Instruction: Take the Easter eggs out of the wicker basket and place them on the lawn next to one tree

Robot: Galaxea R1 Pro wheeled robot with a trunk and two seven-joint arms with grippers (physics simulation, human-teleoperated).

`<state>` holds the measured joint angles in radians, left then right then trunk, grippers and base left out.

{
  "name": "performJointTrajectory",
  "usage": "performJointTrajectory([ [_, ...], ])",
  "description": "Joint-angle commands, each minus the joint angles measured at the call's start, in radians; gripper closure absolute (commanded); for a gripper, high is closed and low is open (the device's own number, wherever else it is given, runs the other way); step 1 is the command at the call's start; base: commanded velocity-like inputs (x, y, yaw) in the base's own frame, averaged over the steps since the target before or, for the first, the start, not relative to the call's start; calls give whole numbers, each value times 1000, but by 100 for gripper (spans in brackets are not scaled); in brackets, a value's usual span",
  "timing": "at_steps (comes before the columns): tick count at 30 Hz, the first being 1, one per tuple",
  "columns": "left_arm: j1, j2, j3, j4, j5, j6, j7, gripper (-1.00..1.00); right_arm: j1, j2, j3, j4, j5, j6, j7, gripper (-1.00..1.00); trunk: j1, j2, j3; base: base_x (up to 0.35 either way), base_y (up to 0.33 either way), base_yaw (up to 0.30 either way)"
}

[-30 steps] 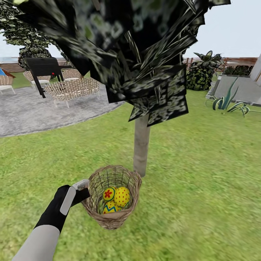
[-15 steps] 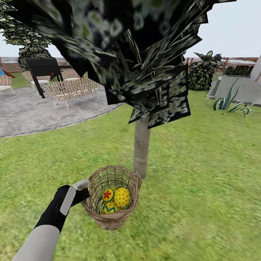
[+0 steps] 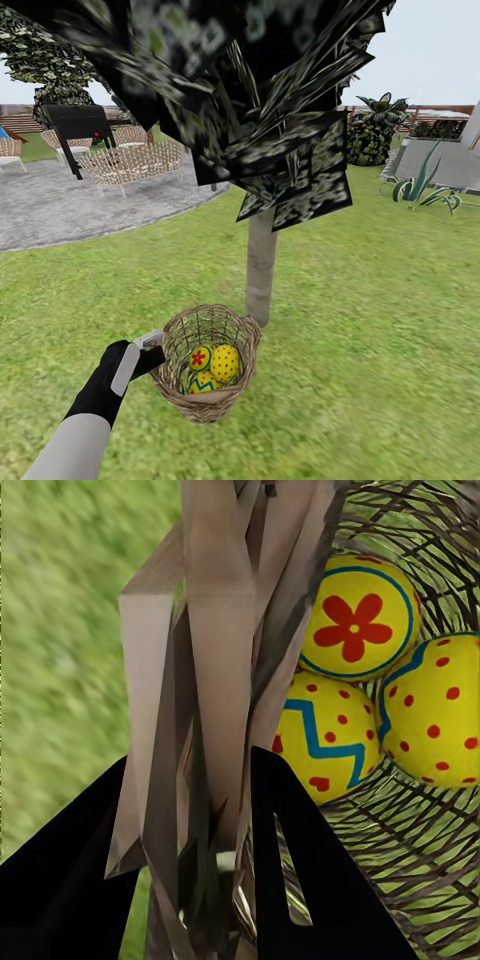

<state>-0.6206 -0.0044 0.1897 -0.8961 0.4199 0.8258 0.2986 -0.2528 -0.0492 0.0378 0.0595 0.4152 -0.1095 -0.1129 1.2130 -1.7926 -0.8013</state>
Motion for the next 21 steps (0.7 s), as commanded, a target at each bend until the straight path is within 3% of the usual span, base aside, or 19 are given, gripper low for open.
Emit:
performJointTrajectory([
  [1, -1, 0, 2, -1, 19, 1, 8, 100, -2, 0, 4, 5, 2, -7, -5, -100, 4, -8, -4, 0, 0, 0],
  [6, -1, 0, 2, -1, 19, 1, 8, 100, -2, -4, -3, -3, -10, -3, -5, -100, 23, -43, -20, 0, 0, 0],
  [9, -1, 0, 2, -1, 19, 1, 8, 100, -8, -4, -5, -131, -14, 20, -7, -100, 23, -43, -20, 0, 0, 0],
  [11, -1, 0, 1, -1, 19, 1, 8, 100, -9, -7, -13, -357, -16, 198, -5, -100, 23, -43, -20, 0, 0, 0],
  [12, -1, 0, 2, -1, 19, 1, 8, 100, -9, -7, -35, -453, -17, 281, -4, -100, 23, -43, -20, 0, 0, 0],
  [13, -1, 0, 1, -1, 19, 1, 8, 100, -9, -8, -90, -556, -16, 351, 10, -100, 23, -43, -20, 0, 0, 0],
  [15, -1, -2, 1, -1, 19, 1, 8, 100, -9, -6, -171, -737, -15, 447, 104, -100, 23, -43, -20, 0, 0, 0],
  [17, -1, -2, 1, -1, 19, 1, 8, 100, -9, -19, -186, -981, -15, 628, 236, -100, 23, -43, -20, 0, 0, 0],
  [20, -1, -2, 1, -2, 19, 1, 8, 100, -12, -74, -198, -1122, -15, 705, 385, -100, 23, -43, -20, 0, 0, 0],
  [21, -1, -1, 2, -1, 19, 1, 8, 100, -13, -78, -210, -1131, -15, 708, 410, -100, 23, -43, -20, 0, 0, 0],
])
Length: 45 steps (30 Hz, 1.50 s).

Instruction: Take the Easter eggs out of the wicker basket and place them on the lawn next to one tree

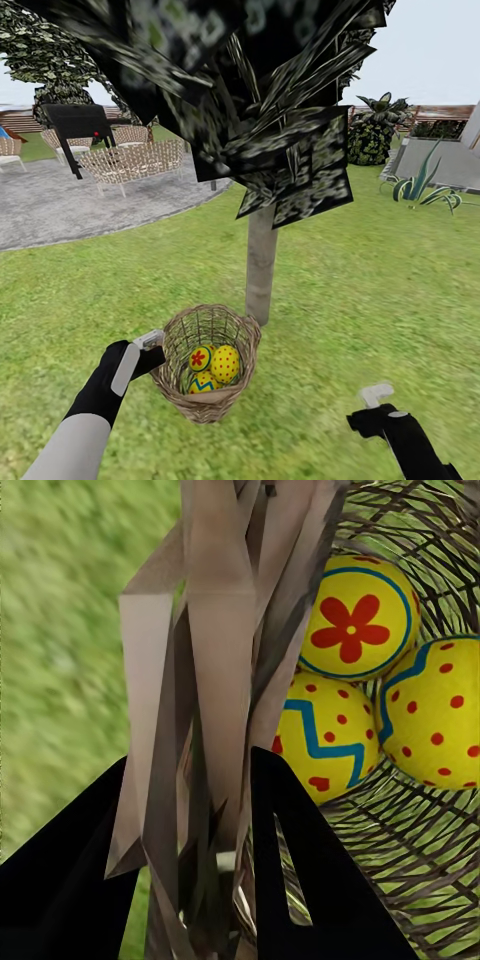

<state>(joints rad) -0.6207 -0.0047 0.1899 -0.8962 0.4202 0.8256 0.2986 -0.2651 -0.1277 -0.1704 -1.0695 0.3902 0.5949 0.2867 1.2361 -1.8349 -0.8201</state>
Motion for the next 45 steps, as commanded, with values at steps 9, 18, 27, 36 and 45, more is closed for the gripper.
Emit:
performJointTrajectory([
  [9, -1, -1, 1, -1, 19, 1, 8, 100, -2, 2, -21, -78, 9, 6, 30, -100, 31, -56, -26, 0, 0, 0],
  [18, -1, 0, 1, -1, 19, 1, 8, 100, -2, 2, -21, -68, 8, -1, 29, -100, 65, -119, -54, 0, 0, 0],
  [27, -1, -1, 1, -1, 19, 1, 8, 100, -1, 4, -21, -69, 9, 0, 29, -100, 100, -182, -82, 0, 0, 0],
  [36, -1, -1, 1, -1, 19, 1, 8, 100, -1, 4, -21, -67, 7, 0, 29, -100, 134, -245, -111, 0, 0, 0],
  [45, -1, 0, 2, -1, 19, 1, 8, 100, -1, 3, -21, -67, 6, 0, 29, -100, 169, -308, -139, 0, 0, 0],
])
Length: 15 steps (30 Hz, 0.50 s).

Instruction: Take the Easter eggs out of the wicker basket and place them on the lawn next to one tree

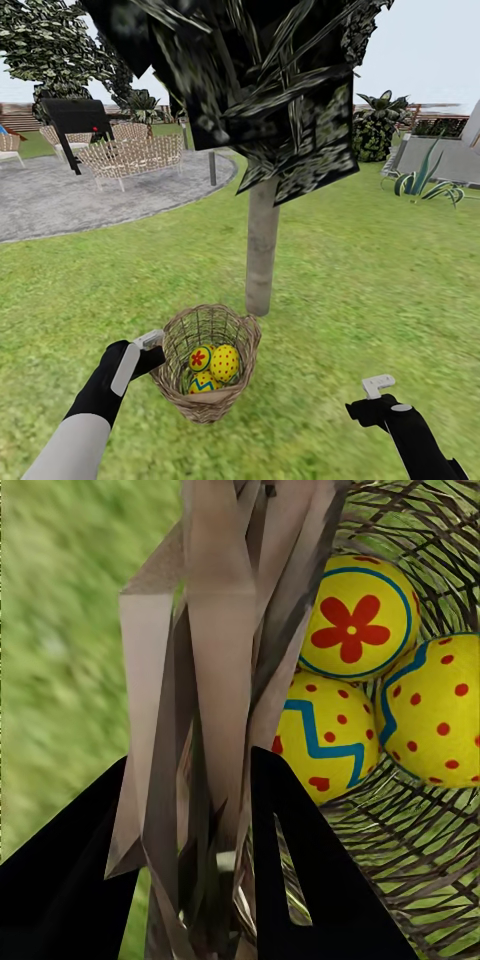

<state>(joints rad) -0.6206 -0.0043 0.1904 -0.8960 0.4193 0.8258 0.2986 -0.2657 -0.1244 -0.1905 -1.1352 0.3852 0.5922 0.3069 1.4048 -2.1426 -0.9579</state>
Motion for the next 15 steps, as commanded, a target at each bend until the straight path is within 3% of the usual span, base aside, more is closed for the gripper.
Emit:
performJointTrajectory([
  [1, -1, 0, 1, -1, 19, 1, 8, 100, -1, 0, -1, -1, 11, 3, 9, -100, 4, -8, -4, 0, 0, 0],
  [15, -1, 0, 1, -1, 20, 1, 8, 100, -1, 1, -1, 0, 11, 4, 9, -100, 57, -106, -48, 0, 0, 0],
])
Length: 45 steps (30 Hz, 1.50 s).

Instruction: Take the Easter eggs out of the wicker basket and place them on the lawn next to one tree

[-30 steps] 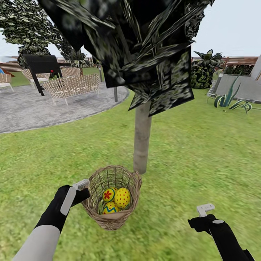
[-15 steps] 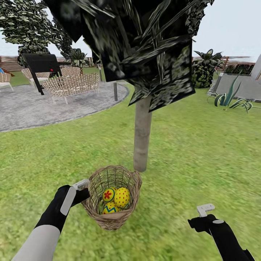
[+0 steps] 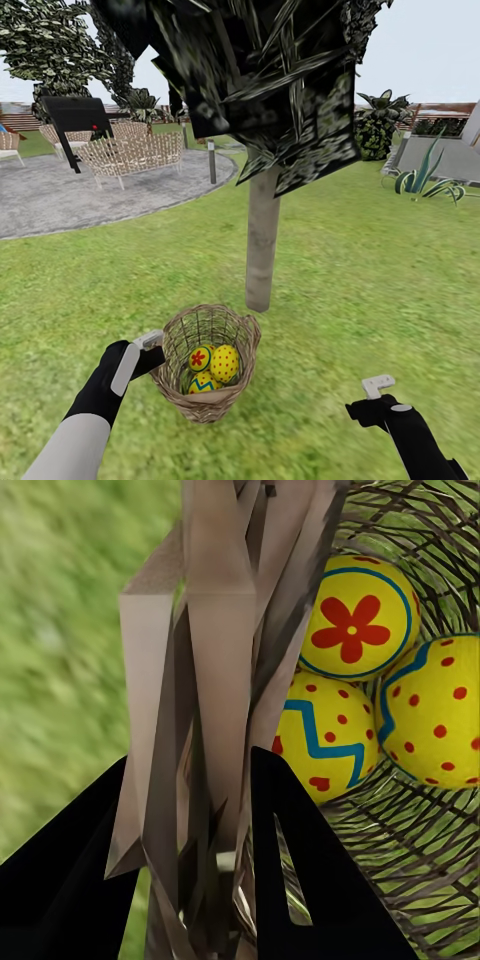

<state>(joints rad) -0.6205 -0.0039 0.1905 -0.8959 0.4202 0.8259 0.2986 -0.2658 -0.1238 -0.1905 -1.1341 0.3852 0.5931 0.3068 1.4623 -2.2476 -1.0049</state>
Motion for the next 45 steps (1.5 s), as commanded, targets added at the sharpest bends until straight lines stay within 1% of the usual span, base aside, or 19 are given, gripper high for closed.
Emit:
performJointTrajectory([
  [1, -1, -1, 1, -1, 19, 1, 8, 100, -1, 1, -1, -1, 11, 3, 9, -100, 4, -8, -4, 0, 0, 0],
  [17, -1, -1, 1, -1, 19, 1, 8, 100, 0, 0, -1, -1, 11, 2, 9, -100, 65, -120, -54, 0, 0, 0],
  [25, -1, 1, 1, -1, 19, 1, 8, 100, -1, 0, -1, -1, 11, 3, 9, -100, 65, -120, -54, 0, 0, 0],
  [26, -1, 1, 0, -1, 20, 0, 8, -100, 0, 0, -1, -1, 11, 2, 9, -100, 65, -120, -54, 0, 0, 0],
  [45, -1, 0, 1, -2, 20, 1, 8, -100, 0, 1, 0, 1, 11, 3, 9, -100, 65, -120, -54, 0, 0, 0],
])
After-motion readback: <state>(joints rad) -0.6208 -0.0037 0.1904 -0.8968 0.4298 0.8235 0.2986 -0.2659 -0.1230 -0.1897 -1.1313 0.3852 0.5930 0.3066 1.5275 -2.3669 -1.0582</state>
